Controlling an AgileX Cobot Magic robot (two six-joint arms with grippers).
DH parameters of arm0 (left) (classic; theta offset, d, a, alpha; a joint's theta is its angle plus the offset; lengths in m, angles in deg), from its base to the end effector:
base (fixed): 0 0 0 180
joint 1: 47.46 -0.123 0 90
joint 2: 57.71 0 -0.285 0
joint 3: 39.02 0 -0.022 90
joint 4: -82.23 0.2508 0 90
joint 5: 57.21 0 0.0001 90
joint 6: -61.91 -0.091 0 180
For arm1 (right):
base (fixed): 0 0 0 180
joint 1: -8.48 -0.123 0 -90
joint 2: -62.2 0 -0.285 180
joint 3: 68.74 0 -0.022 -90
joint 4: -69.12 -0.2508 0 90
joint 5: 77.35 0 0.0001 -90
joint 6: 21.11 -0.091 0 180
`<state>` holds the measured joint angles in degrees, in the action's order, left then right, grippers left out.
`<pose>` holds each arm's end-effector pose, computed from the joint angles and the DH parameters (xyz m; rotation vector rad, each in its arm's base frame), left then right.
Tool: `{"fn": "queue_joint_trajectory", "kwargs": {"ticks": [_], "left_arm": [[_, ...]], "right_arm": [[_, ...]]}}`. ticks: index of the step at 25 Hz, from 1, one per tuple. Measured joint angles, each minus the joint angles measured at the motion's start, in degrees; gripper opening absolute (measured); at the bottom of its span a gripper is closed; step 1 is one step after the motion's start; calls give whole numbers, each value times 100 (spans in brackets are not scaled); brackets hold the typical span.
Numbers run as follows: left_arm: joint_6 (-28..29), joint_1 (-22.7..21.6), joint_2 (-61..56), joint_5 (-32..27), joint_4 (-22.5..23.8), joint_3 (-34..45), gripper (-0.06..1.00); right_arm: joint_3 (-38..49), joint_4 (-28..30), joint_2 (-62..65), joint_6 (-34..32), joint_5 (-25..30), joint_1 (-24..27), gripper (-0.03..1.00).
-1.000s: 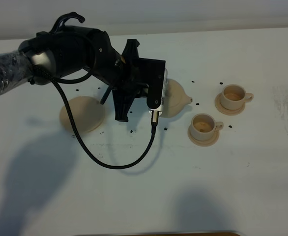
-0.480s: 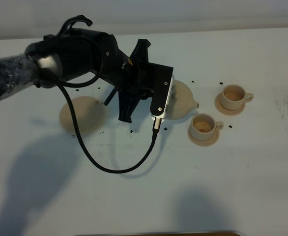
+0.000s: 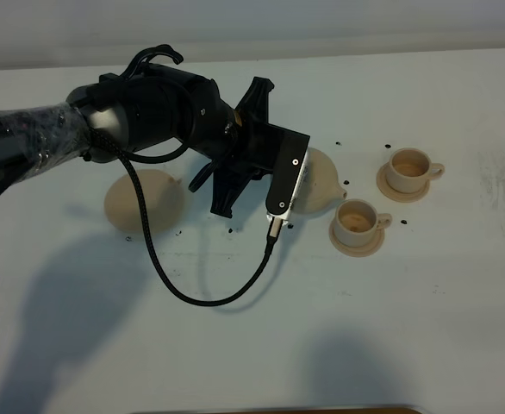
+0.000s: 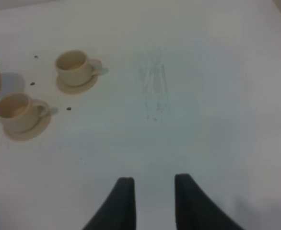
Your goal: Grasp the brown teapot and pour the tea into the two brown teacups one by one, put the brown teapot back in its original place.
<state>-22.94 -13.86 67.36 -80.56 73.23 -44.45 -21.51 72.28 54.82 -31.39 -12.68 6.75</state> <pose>0.3696 -0.2524 0.1790 2.0686 1.4117 0.2370 -0.0115 -0.0049 0.2783 0.1610 2.0749 0.0616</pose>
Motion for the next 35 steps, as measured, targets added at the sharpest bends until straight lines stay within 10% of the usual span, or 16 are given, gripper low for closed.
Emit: {"fn": "queue_joint_trajectory", "kwargs": {"ticks": [35], "left_arm": [[-431,225,0,455,673,0,8]], "right_arm": [[0,0,0,5,0,0,22]]}}
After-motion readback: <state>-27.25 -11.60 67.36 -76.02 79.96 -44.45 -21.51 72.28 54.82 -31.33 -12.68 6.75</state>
